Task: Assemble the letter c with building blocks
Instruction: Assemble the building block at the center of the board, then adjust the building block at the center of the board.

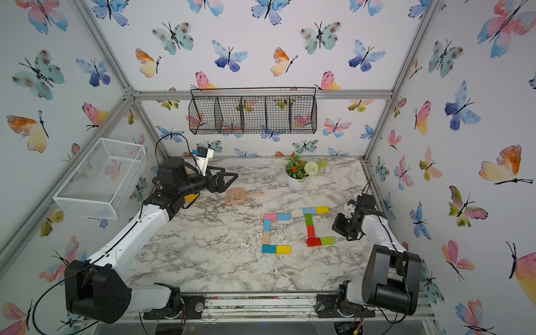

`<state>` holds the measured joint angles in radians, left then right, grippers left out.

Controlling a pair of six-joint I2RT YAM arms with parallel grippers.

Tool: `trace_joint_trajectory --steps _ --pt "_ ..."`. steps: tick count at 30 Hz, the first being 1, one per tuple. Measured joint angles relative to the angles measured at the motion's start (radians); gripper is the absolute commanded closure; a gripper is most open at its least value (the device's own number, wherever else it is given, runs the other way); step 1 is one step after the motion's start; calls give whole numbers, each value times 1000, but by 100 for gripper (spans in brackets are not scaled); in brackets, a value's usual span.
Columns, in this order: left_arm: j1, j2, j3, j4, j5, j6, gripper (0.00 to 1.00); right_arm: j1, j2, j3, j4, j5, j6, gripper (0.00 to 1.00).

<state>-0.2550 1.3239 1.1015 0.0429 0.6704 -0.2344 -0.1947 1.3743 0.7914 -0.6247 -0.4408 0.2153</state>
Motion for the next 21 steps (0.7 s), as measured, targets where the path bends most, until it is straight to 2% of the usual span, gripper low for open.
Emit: trace_joint_trajectory --steps 9,21 --pt "0 0 0 0 0 0 2 133 -15 1 -5 -108 -24 97" --pt "1 0 0 0 0 1 2 343 21 15 -10 -105 -43 97"
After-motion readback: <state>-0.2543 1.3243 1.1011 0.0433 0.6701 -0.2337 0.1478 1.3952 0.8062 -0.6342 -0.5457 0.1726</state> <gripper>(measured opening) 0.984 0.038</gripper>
